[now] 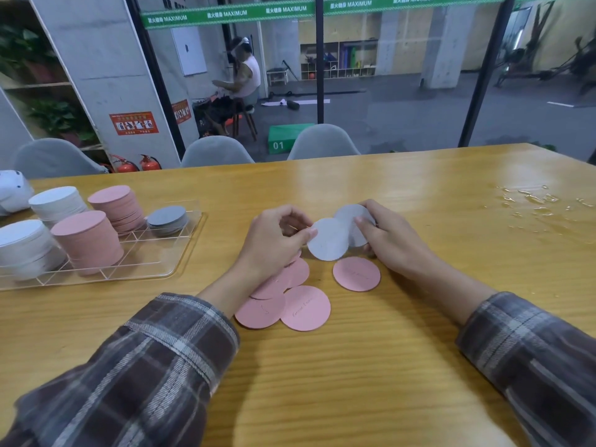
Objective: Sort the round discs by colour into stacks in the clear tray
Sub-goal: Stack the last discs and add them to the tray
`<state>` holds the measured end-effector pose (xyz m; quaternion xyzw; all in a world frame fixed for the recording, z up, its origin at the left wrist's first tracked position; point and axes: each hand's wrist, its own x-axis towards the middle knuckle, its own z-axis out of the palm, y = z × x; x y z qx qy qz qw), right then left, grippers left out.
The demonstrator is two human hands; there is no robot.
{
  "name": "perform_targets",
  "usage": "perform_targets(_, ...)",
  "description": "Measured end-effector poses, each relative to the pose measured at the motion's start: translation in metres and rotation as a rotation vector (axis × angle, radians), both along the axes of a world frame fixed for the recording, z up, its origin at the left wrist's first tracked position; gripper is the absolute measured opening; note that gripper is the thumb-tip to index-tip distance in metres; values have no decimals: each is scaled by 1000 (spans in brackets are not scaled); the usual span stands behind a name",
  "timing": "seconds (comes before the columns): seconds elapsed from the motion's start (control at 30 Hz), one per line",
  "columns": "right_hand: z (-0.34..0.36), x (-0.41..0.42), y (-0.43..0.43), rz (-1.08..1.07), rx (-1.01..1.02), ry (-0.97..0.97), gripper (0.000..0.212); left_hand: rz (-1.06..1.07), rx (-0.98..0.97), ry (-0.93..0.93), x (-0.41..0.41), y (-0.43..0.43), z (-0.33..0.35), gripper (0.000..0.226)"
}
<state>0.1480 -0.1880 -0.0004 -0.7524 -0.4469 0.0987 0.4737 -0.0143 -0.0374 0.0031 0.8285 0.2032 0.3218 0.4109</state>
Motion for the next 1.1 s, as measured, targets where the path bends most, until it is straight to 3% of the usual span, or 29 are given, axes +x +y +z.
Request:
perform_targets(0.17, 2, -6, 1, 55, 54, 162, 22, 2, -183, -55, 2, -5, 3, 15)
perform_targets(0.3, 5, -14, 2, 107, 53, 107, 17, -22, -219, -37, 3, -10, 2, 16)
perform_targets(0.63, 6, -20, 0, 122, 21, -57, 12, -10, -100, -14, -1, -17, 3, 21)
perform_targets(0.8, 4, -21, 4, 152, -17, -67, 15, 82, 120, -32, 0, -10, 2, 18)
perform_targets(1.1, 6, -27, 8, 198, -34, -61, 26, 1, -184, -116, -13, -14, 7, 7)
